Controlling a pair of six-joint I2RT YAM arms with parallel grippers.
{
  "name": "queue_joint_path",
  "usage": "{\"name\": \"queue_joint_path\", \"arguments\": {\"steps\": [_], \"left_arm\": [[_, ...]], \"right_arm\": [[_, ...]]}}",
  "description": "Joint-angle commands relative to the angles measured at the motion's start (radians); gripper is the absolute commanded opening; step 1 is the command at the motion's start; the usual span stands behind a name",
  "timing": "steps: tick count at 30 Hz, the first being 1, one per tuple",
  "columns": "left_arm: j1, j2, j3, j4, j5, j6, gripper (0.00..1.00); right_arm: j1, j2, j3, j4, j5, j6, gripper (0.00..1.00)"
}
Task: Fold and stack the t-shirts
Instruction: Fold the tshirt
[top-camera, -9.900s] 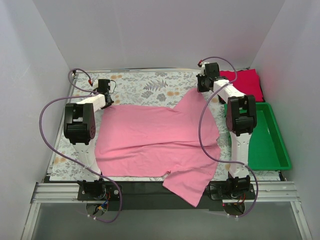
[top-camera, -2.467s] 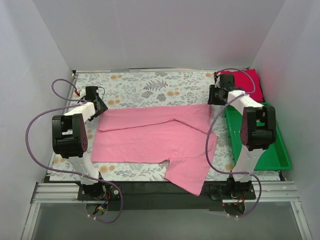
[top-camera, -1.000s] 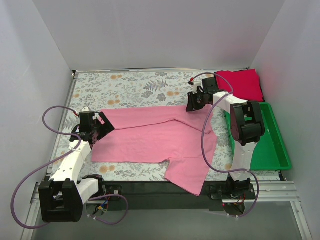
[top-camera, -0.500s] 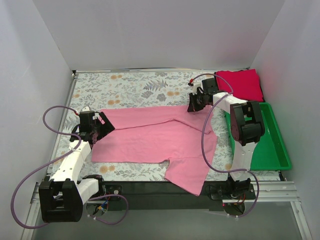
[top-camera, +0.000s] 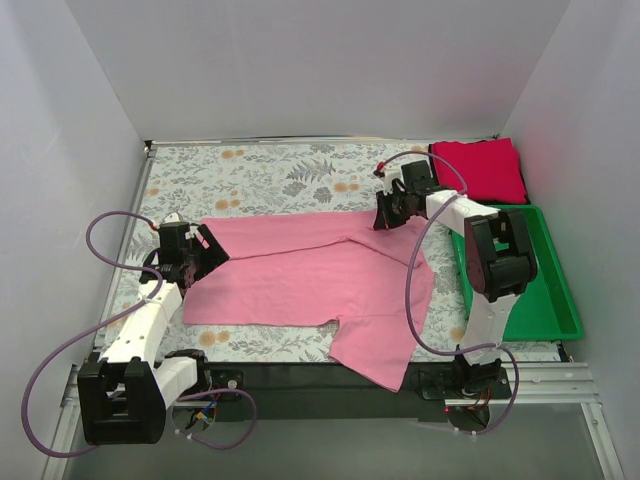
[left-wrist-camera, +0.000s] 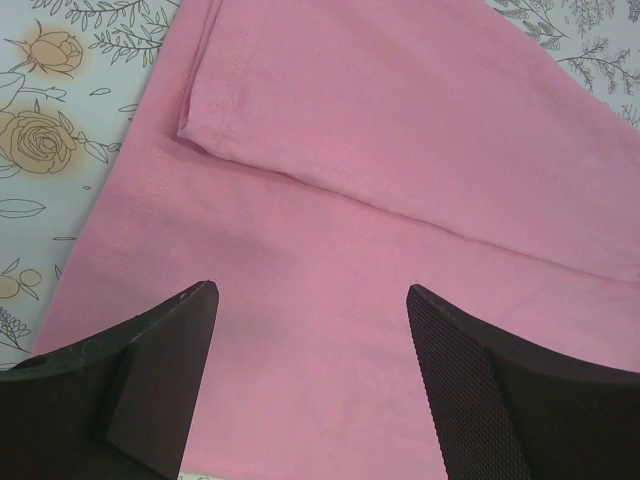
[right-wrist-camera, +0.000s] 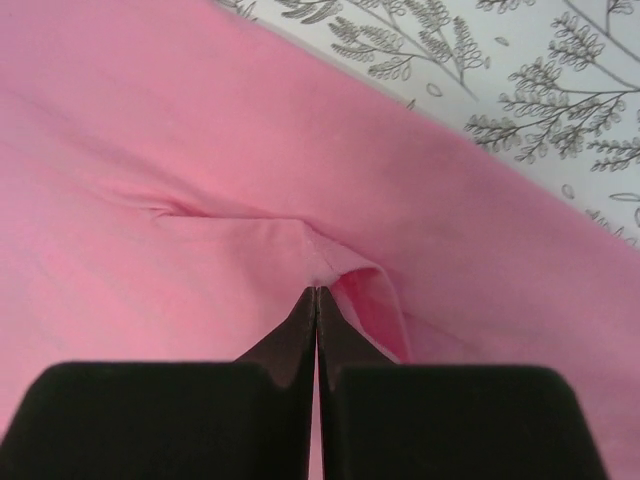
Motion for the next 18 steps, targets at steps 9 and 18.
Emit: {"name": "queue_joint_path", "arguments": {"steps": [9,18], "left_arm": [[0.000,0.000,0.032,0.006,-0.001,0.010,0.68],[0.000,-0.002,0.029,-0.002,-0.008,0.007,0.68]], "right_arm": [[0.124,-0.205,-0.166,-0.097,0.126,0.128,0.01],[0.185,-0.252,-0.235,-0.117,0.123,0.259,0.01]]}}
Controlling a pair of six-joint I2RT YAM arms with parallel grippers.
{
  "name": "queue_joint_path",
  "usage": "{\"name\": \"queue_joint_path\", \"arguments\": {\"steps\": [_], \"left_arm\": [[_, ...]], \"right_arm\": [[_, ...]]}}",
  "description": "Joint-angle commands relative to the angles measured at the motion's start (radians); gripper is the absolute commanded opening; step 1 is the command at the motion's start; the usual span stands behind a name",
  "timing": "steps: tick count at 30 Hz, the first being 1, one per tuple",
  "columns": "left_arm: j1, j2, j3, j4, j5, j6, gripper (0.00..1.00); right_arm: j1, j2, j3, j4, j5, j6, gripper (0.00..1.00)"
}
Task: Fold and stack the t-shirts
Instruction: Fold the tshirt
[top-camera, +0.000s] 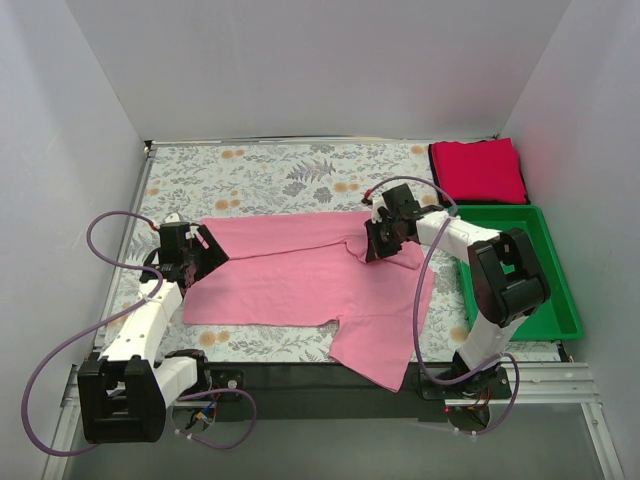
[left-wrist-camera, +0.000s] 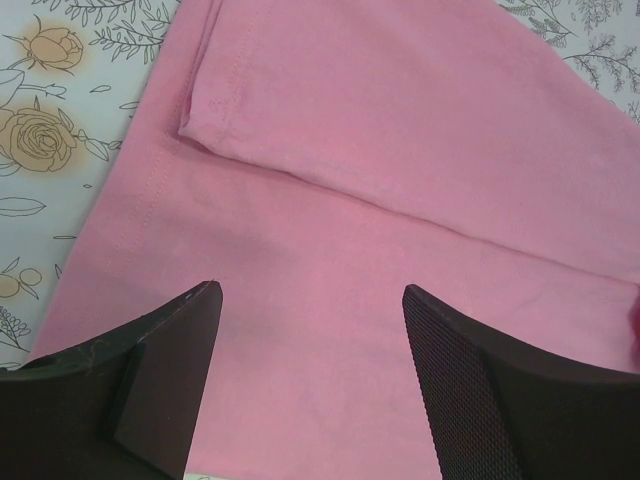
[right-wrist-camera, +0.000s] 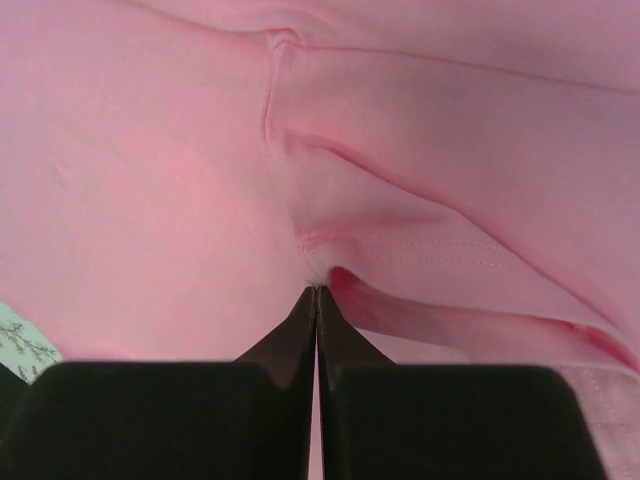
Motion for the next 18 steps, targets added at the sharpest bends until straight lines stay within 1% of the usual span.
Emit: {"name": "queue_joint_path", "arguments": {"steps": [1,8,9,11,12,13,15,17,18], "left_arm": [[0.001,-0.010,0.029,-0.004,-0.009,0.007,0.68],[0.000,-0.002,0.038,-0.018,-0.042,0.006,0.68],[0.000,0.000,0.041,-0.020,-0.044,0.003,0.68],[0.000,0.010,0.047,-0.020,-0.045,-0.004,0.68],[0.000,0.015,0.050,-0.020,-0.041,-0.005,0.67],[0.000,0.021,0.053,-0.020,-0.042,-0.007,0.68],[0.000,0.029,0.058,-0.021,-0.041,-0.007,0.68],[0.000,0.035,0.062,-0.020,-0.039,-0.008,0.68],[0.000,0.035,0.066,-0.021,-0.039,-0.007,0.68]], "right_arm": [[0.022,-0.048,-0.022,-0.016,0.015,0.073,0.01],[0.035,-0.042,-0.044,-0.058,-0.002,0.107,0.01],[0.037,-0.045,-0.047,-0.064,-0.011,0.110,0.05],[0.042,-0.056,-0.046,-0.073,-0.025,0.107,0.14],[0.046,-0.061,-0.039,-0.085,-0.039,0.102,0.24],[0.052,-0.065,-0.032,-0.097,-0.039,0.093,0.30],[0.054,-0.082,-0.018,-0.123,-0.022,0.067,0.40],[0.054,-0.105,0.010,-0.160,0.031,0.041,0.41],[0.054,-0.113,0.020,-0.173,0.095,0.018,0.41]]}}
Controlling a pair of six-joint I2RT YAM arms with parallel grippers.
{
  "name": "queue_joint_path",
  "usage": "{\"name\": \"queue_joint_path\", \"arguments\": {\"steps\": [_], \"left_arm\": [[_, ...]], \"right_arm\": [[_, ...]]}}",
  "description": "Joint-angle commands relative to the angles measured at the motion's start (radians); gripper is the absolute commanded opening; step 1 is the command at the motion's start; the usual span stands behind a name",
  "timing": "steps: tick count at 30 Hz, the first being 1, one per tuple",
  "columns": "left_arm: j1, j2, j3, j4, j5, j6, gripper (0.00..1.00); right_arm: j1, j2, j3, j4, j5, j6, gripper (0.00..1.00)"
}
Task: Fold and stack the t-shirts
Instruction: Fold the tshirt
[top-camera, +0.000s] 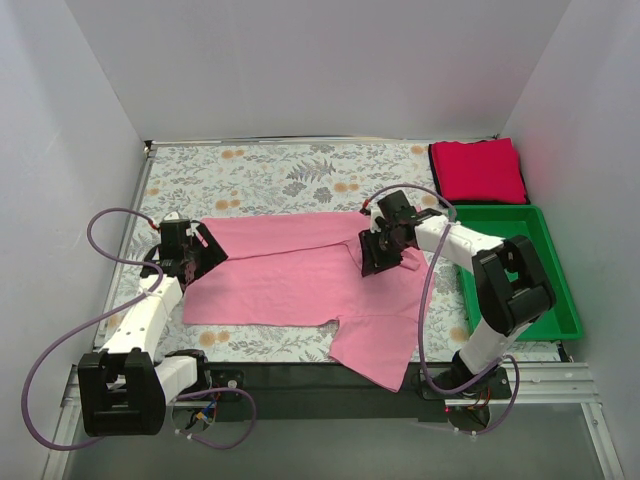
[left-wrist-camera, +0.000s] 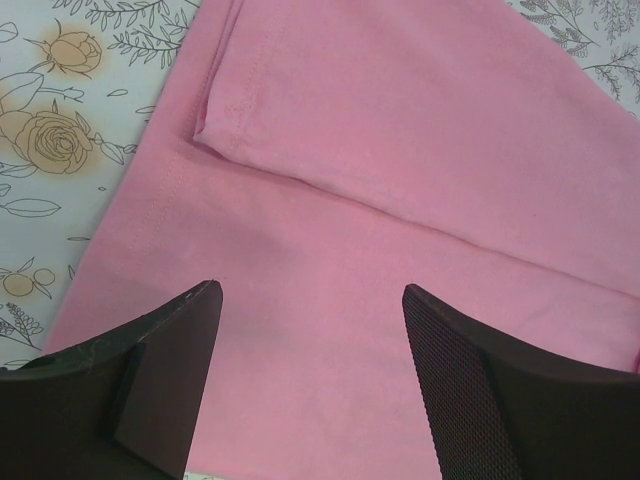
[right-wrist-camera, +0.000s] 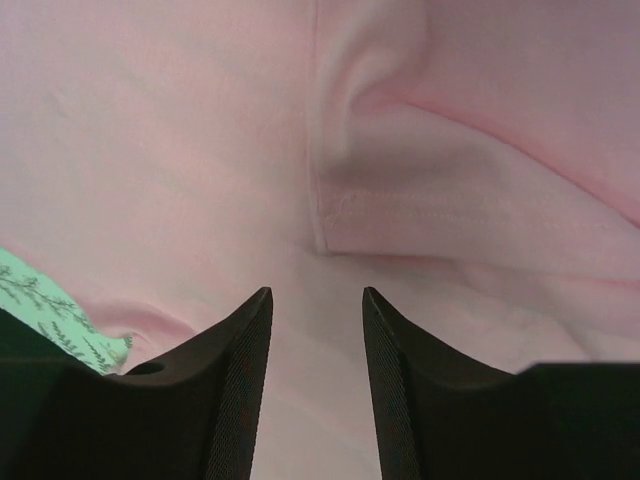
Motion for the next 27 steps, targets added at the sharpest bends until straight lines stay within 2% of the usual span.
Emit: {"name": "queue_joint_path", "arguments": {"steps": [1,4,11,20,27], "left_arm": [[0.000,-0.001,0.042,-0.002,-0.015,-0.004,0.68],[0.000,-0.002,0.045,-0.008,-0.019,0.000,0.67],[0.000,-0.007,0.054,-0.019,-0.022,0.009,0.68],[0.000,-0.016,0.055,-0.036,-0.001,0.023,0.68],[0.000,-0.026,0.051,-0.048,0.022,0.021,0.69]], "right_arm": [[0.005,-0.070,0.070,-0.072,0.124,-0.062,0.41],[-0.010,-0.082,0.096,-0.074,0.259,-0.081,0.39],[-0.075,0.031,0.202,-0.080,0.370,-0.055,0.38],[-0.112,0.180,0.293,-0.081,0.367,-0.001,0.37],[-0.110,0.136,0.227,-0.103,0.303,0.022,0.36]]}}
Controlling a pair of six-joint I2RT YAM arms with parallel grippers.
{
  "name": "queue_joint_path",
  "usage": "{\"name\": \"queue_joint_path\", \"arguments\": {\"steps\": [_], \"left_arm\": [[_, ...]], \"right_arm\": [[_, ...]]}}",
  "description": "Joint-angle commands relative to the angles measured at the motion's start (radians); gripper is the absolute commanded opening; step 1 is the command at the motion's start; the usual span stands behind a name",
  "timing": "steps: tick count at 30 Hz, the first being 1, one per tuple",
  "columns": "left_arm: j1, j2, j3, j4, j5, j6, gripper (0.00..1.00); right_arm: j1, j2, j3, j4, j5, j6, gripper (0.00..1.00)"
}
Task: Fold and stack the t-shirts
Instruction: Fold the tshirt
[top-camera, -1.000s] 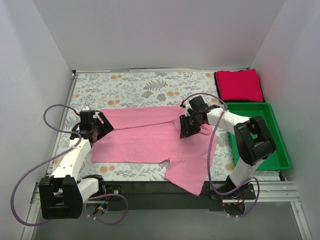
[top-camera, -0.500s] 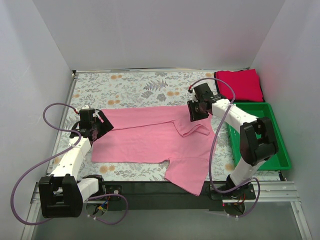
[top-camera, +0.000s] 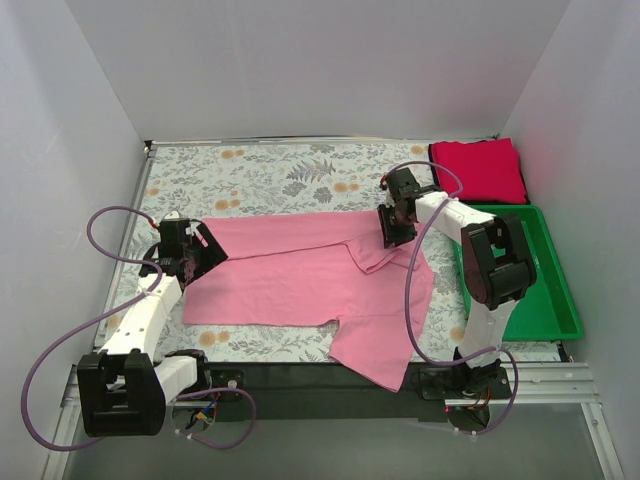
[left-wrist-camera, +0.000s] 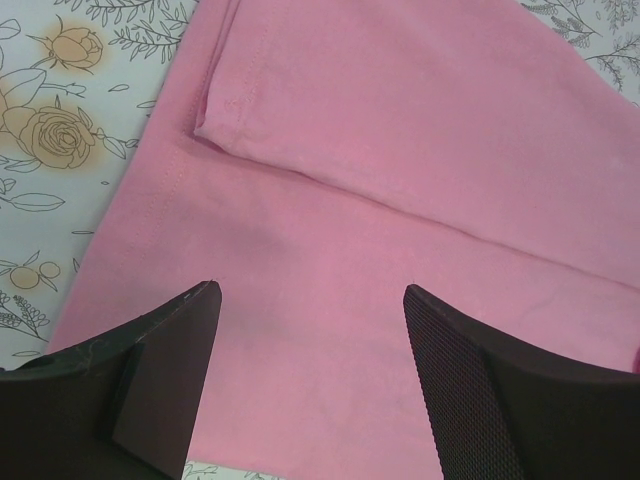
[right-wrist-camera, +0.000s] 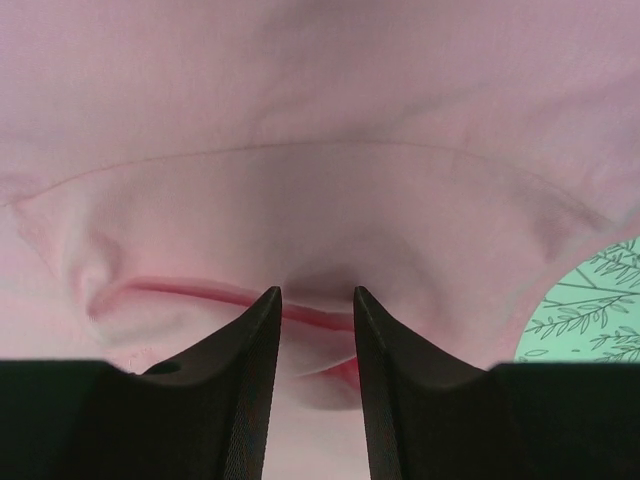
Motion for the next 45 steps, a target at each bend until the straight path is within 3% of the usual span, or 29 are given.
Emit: {"name": "queue_joint_path", "arguments": {"steps": [1,13,23,34,45], "left_arm": [[0.000,-0.028,0.026,-0.012,0.020,0.009,0.69],[0.000,-0.017,0.020,-0.005,0.033,0.000,0.69],[0.000,-0.012,0.032,-0.008,0.082,-0.002,0.69],[-0.002,-0.005,0.047,-0.015,0.076,-0.002,0.69],[0.000,0.007,0.086,-0.049,0.058,0.006,0.69]], "right_arm": [[0.000,-0.072,-0.034,-0.027,-0.036,0.022,0.35],[0.006,-0.253,-0.221,-0.045,-0.147,0.067,0.35],[0.030,-0.279,-0.326,-0.004,-0.182,0.100,0.35],[0.222,-0.352,-0.211,0.030,-0.010,0.021,0.37],[0.297,-0.200,-0.157,0.145,0.042,0.022,0.33]]}}
